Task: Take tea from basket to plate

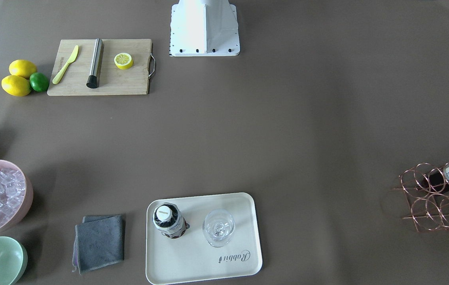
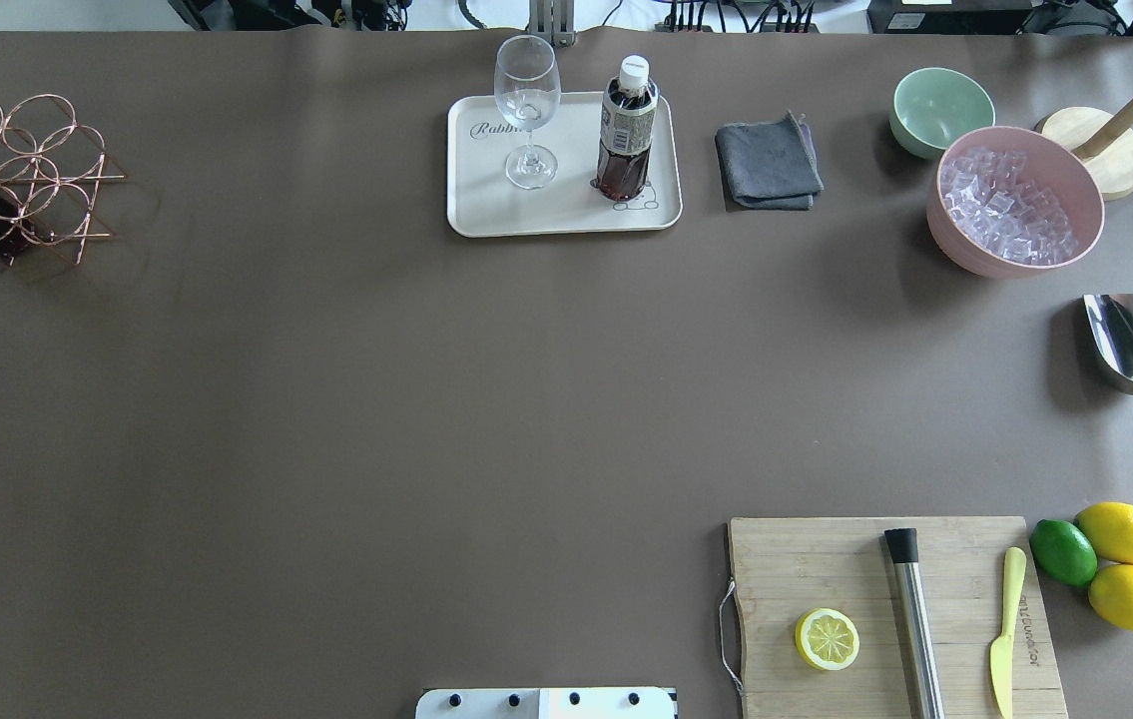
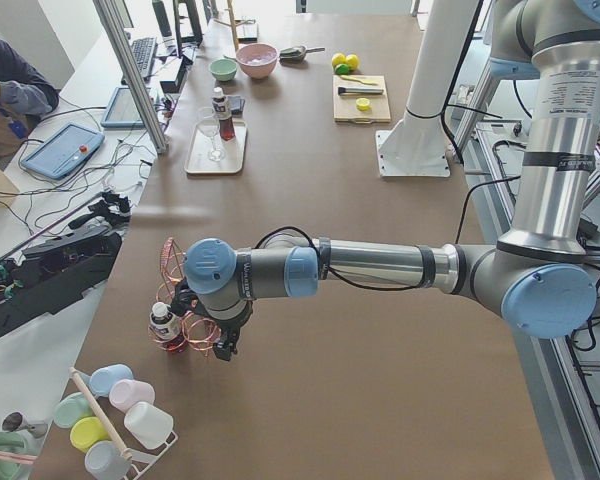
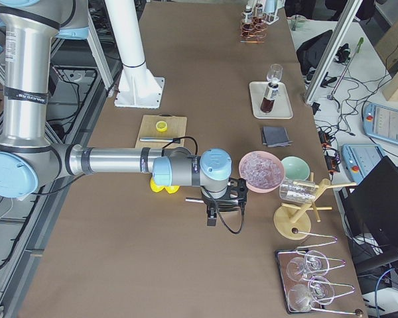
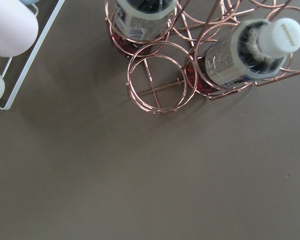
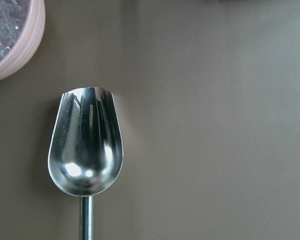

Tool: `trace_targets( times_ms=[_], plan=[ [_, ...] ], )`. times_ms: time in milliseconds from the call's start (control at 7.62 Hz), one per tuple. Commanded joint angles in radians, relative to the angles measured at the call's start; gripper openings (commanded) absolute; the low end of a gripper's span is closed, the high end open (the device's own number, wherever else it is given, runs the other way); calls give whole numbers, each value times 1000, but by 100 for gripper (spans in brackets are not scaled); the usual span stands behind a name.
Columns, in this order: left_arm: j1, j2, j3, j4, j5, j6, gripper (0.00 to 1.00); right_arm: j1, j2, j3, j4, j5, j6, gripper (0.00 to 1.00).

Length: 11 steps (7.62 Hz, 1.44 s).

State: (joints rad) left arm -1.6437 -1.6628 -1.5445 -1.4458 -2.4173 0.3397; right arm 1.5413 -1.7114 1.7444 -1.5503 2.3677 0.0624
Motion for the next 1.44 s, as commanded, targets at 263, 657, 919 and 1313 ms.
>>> trace_targets(
  times_ms=[263,657,919,1313],
  plan=[
    [25,49,-14,-2,80,-199,99,-3,-2,-19,-1,2,-1,100],
    [27,49,-28,-13,61,-262,99,-3,3,-11,1,4,0,100],
    [27,48,-29,-15,61,-262,99,-3,3,-9,1,2,0,100],
    [27,48,-36,-15,61,-262,99,-1,3,-8,1,2,0,100]
  ],
)
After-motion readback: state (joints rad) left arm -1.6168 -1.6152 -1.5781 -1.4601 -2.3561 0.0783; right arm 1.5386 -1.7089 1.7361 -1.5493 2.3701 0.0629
